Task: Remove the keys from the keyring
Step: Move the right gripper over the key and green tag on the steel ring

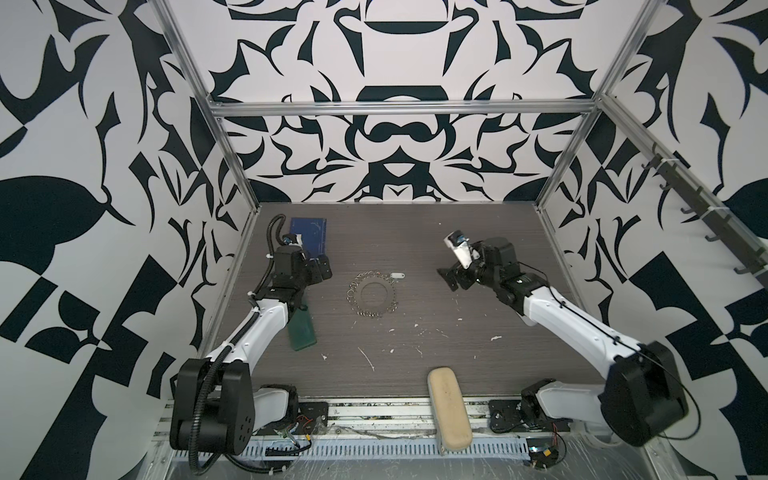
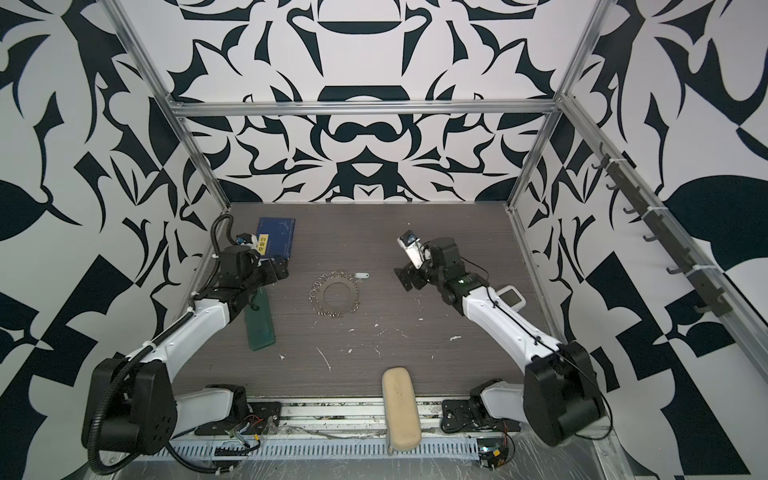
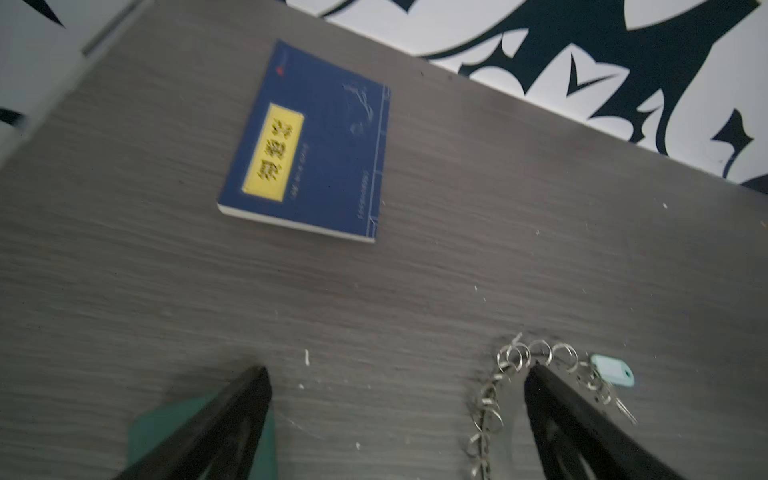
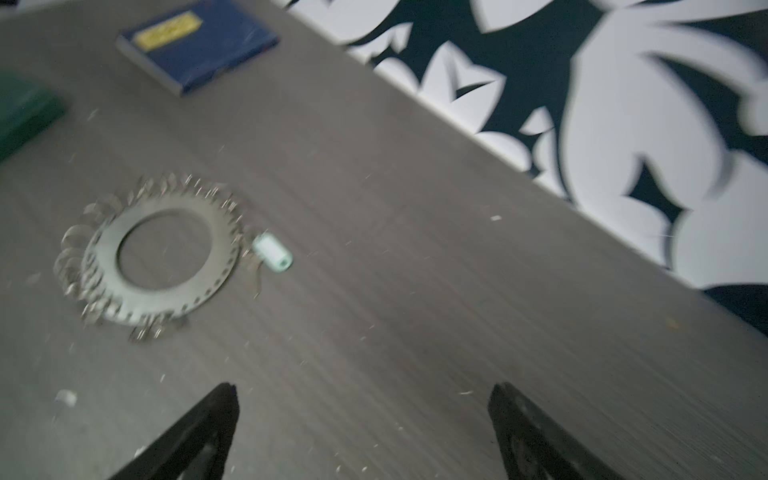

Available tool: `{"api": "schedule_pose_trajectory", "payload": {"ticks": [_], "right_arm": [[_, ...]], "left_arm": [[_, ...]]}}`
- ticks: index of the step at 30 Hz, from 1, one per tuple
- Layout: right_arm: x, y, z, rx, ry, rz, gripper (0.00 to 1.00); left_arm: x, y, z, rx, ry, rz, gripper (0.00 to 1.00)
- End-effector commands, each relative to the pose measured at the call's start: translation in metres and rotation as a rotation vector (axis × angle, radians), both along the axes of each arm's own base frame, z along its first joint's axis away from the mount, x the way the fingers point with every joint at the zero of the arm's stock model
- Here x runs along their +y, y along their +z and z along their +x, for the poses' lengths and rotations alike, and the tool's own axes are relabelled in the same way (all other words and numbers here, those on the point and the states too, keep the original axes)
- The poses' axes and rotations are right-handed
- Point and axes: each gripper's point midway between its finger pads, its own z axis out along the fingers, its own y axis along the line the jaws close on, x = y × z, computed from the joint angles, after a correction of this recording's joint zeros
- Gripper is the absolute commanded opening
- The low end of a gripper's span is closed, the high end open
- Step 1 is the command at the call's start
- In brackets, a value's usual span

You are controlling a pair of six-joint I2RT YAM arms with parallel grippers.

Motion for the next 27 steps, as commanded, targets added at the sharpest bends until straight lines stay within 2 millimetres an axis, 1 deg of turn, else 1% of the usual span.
{"api": "schedule_pose_trajectory", "payload": {"ticks": [1,5,8,11,12,18,21,24,27], "right_arm": [[0.035,0.012,-0.012,0.003,0.313,0.002,0.92],[0.063,0.013,0.002,0.129,0.361,0.104,0.77],[0.076,-0.006,0.01,0.204,0.387,0.066,0.73],[0.088,-0.03,0.018,0.186,0.449,-0.077,0.72],[0.091,-0.035,0.02,0.172,0.477,-0.113,0.71],[0.104,-0.062,0.029,0.175,0.626,-0.249,0.67],[0.111,-0.074,0.032,0.18,0.679,-0.326,0.66],[0.115,-0.087,0.037,0.171,0.701,-0.39,0.65],[0.117,-0.095,0.043,0.175,0.699,-0.417,0.64]], "left_arm": [[-0.02,-0.009,-0.004,0.095,-0.022,-0.111,0.99],[-0.031,-0.016,-0.004,0.129,-0.047,-0.164,1.0],[-0.036,-0.019,-0.005,0.145,-0.066,-0.178,1.0],[-0.04,-0.023,-0.008,0.165,-0.085,-0.196,0.99],[-0.042,-0.024,-0.009,0.17,-0.09,-0.201,0.99],[-0.047,-0.03,-0.016,0.206,-0.113,-0.225,0.97],[-0.05,-0.028,-0.018,0.209,-0.125,-0.24,0.94],[-0.047,-0.027,-0.018,0.207,-0.114,-0.23,0.94],[-0.039,-0.03,-0.019,0.222,-0.088,-0.182,0.93]]}}
